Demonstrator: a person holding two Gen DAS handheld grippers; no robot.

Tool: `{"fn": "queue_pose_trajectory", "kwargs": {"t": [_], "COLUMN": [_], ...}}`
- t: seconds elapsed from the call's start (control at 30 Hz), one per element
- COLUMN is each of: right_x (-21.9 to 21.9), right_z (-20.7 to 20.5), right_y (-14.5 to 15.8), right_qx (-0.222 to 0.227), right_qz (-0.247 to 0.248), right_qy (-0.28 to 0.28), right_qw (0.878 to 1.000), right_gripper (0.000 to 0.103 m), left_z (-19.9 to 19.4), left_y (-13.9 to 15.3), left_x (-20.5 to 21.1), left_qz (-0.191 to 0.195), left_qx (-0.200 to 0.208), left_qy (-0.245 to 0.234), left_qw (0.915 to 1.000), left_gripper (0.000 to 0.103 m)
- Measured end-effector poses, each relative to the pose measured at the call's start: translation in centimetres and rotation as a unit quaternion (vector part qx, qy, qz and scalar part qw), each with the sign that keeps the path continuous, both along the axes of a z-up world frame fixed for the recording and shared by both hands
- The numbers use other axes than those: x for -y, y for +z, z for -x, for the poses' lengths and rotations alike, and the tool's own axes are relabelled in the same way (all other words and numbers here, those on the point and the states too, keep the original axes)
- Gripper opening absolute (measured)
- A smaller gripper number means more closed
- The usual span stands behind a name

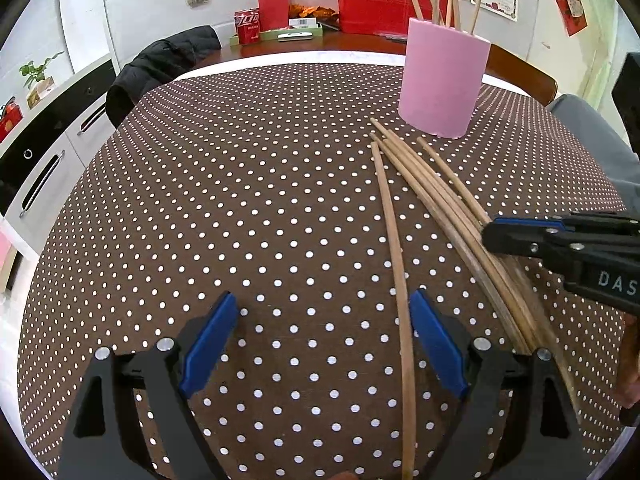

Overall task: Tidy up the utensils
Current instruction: 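Close the left gripper on a chopstick while the right gripper grasps another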

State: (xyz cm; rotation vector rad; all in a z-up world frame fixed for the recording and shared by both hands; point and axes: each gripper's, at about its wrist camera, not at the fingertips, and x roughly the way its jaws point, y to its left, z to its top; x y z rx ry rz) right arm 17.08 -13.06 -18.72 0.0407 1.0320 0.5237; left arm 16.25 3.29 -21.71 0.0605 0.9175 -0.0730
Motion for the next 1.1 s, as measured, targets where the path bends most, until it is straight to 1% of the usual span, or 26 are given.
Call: {"fn": "queue_pose_trajectory", "kwargs": {"t": [0.07, 0.2, 0.27, 0.3, 0.33, 0.47, 0.57, 0.63, 0.67, 0.7, 0.77, 0.83, 0.87, 0.9, 0.93, 0.97, 1.0, 1.03, 1.1], "right_x": [0.7, 2.9, 3.3, 3.3, 3.4, 3.3, 2.4, 2.0, 1.7, 1.1, 0.7, 0.0, -0.4, -0.9, -1.2, -1.6, -1.5, -1.2, -0.2], "right_z": [0.2, 0.0, -0.1, -0.3, -0.3, -0.3, 0.0, 0.2, 0.1, -0.2, -0.4, -0.5, -0.6, -0.6, -0.6, -0.8, -0.9, -0.9, -0.8], "right_y": [-0.1, -0.3, -0.2, -0.1, -0.2, 0.1, 0.9, 0.9, 0.7, 0.6, 0.4, 0.6, 0.6, 0.8, 0.7, 0.7, 0.8, 0.8, 1.1], "right_qx": [-0.002, -0.006, 0.0, 0.004, 0.002, 0.0, 0.008, 0.005, 0.002, 0.0, 0.001, 0.002, 0.004, 0.009, 0.015, 0.021, 0.019, 0.016, 0.021], "right_qz": [-0.004, -0.005, 0.011, 0.035, 0.043, 0.047, 0.039, 0.045, 0.053, 0.056, 0.063, 0.076, 0.084, 0.098, 0.112, 0.122, 0.113, 0.101, 0.081], "right_qy": [-0.001, -0.013, -0.017, -0.02, -0.018, -0.016, -0.012, -0.003, 0.001, 0.003, 0.005, 0.009, 0.01, 0.014, 0.015, 0.013, 0.012, 0.009, 0.0], "right_qw": [1.0, 1.0, 1.0, 0.999, 0.999, 0.999, 0.999, 0.999, 0.999, 0.998, 0.998, 0.997, 0.996, 0.995, 0.994, 0.992, 0.993, 0.995, 0.996], "right_gripper": [0.008, 0.007, 0.007, 0.008, 0.008, 0.008, 0.008, 0.008, 0.011, 0.015, 0.02, 0.021, 0.02, 0.019, 0.008, 0.007, 0.007, 0.006, 0.006], "left_z": [-0.1, -0.6, -1.1, -1.3, -1.7, -2.6, -2.8, -3.2, -3.4, -3.6, -4.3, -4.8, -5.0, -5.1, -5.2, -5.4, -5.5, -5.5, -5.5], "left_y": [0.0, 0.1, 0.2, 0.3, 0.4, 0.6, 1.0, 1.2, 1.2, 1.1, 0.9, 0.8, 0.8, 0.7, 0.9, 1.1, 1.2, 1.2, 1.2], "left_x": [0.0, 0.3, 0.6, 0.8, 1.1, 1.9, 2.2, 2.4, 2.5, 2.6, 2.9, 2.8, 2.6, 2.4, 2.3, 2.3, 2.4, 2.5, 2.1], "left_qz": [0.0, -0.002, -0.008, -0.013, -0.023, -0.049, -0.056, -0.061, -0.063, -0.065, -0.067, -0.049, -0.037, -0.021, -0.009, -0.01, -0.006, -0.004, 0.008], "left_qx": [-0.001, -0.005, -0.008, -0.008, -0.009, -0.012, -0.011, -0.013, -0.015, -0.017, -0.024, -0.029, -0.032, -0.036, -0.038, -0.035, -0.036, -0.037, -0.036], "left_qy": [-0.002, -0.01, -0.016, -0.018, -0.022, -0.036, -0.049, -0.058, -0.062, -0.067, -0.069, -0.069, -0.072, -0.079, -0.084, -0.088, -0.094, -0.096, -0.095], "left_qw": [1.0, 0.9999, 0.9998, 0.9997, 0.9995, 0.9981, 0.9971, 0.9963, 0.9959, 0.9955, 0.995, 0.996, 0.9962, 0.996, 0.9957, 0.9954, 0.9949, 0.9947, 0.9948], "left_gripper": [0.086, 0.086, 0.086, 0.086, 0.086, 0.086, 0.086, 0.086, 0.086, 0.086, 0.086, 0.086, 0.078, 0.064, 0.055, 0.032, 0.012, 0.007, 0.006]}}
